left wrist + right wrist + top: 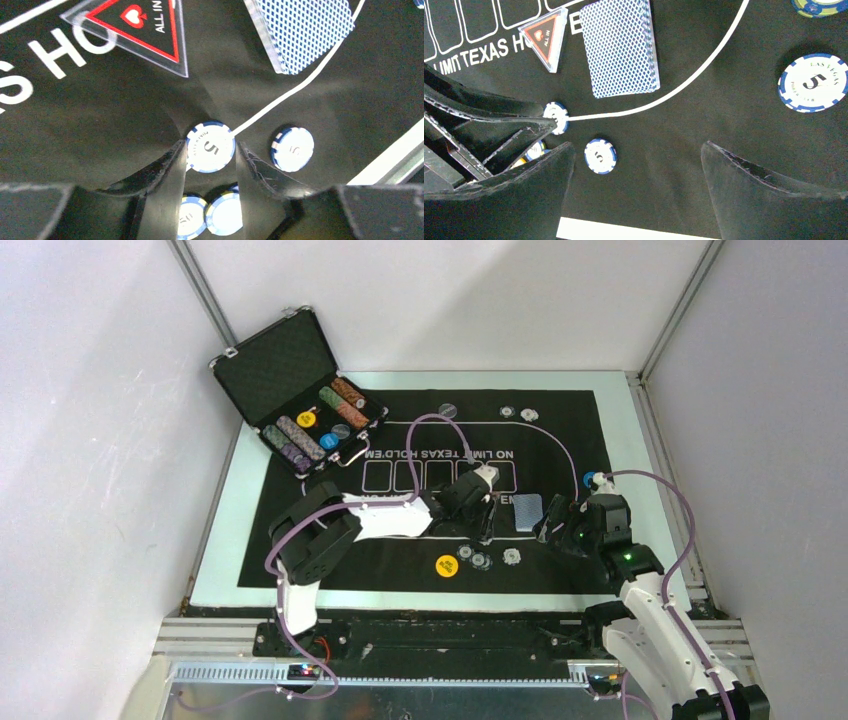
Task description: Distribute texas hold em gaming equipment
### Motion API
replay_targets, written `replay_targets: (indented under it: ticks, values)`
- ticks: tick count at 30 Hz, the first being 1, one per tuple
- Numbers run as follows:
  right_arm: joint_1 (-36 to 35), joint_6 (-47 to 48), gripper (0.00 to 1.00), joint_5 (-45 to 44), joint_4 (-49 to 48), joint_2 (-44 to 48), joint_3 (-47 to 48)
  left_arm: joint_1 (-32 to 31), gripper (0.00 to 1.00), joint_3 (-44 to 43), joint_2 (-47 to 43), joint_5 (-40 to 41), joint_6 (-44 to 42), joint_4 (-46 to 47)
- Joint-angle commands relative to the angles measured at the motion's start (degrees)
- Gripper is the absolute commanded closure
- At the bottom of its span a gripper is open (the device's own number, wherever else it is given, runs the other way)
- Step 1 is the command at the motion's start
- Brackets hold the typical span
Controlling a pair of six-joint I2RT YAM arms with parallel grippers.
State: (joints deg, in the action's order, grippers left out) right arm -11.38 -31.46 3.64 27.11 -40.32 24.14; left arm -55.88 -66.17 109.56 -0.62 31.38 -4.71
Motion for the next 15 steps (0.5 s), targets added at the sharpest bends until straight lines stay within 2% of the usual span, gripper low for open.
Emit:
replay_targets:
  ticks: [1, 9, 15]
  values:
    - [0.3, -0.4, 0.01, -0.9, -1.3, 0.5, 0.2, -1.7, 0.57, 0.1, 0.3, -3.2, 0.4, 0.5]
    - [0.3, -0.4, 0.00, -0.8, -1.2, 0.7, 0.2, -5.2, 0.60, -1.0, 0.4, -4.1, -0.1, 0.2]
    - [0.3, -0.4, 0.01, -0.7, -1.0, 1.0, 0.2, -5.6, 0.60, -1.7, 0.4, -4.0, -0.4, 0.3]
